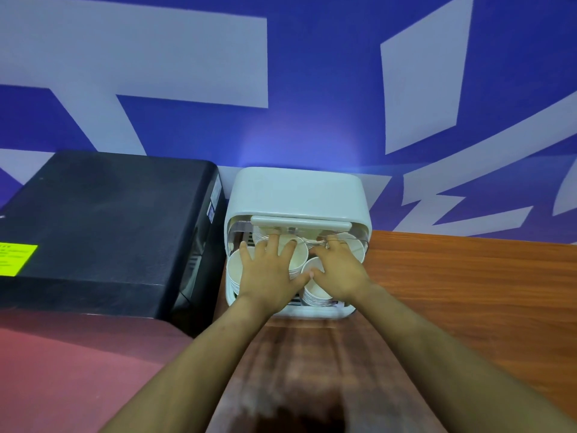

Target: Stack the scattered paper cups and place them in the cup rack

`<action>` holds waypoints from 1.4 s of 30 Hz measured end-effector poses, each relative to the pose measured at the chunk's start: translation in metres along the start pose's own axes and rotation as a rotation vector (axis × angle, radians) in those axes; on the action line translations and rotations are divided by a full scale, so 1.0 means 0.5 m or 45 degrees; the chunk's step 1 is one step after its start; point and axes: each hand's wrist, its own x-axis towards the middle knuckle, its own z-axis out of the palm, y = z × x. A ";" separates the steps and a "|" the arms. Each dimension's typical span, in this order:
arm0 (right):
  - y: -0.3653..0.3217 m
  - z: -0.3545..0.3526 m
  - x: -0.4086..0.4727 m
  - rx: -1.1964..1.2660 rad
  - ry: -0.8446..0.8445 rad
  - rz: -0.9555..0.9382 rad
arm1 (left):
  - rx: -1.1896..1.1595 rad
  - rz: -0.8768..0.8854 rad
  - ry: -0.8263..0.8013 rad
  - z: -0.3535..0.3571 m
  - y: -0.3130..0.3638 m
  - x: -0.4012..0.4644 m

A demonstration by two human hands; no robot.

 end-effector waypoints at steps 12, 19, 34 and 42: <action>0.006 -0.017 -0.008 0.229 -0.031 -0.057 | -0.112 0.032 -0.042 -0.010 -0.025 -0.006; 0.019 -0.017 -0.078 -0.328 0.161 0.054 | 0.007 0.034 -0.085 -0.003 -0.014 0.000; 0.013 -0.019 0.001 0.108 0.157 0.161 | 0.076 -0.087 -0.104 -0.015 -0.016 0.050; 0.034 -0.012 0.008 0.073 0.072 0.012 | 0.108 -0.067 -0.123 -0.022 -0.016 0.056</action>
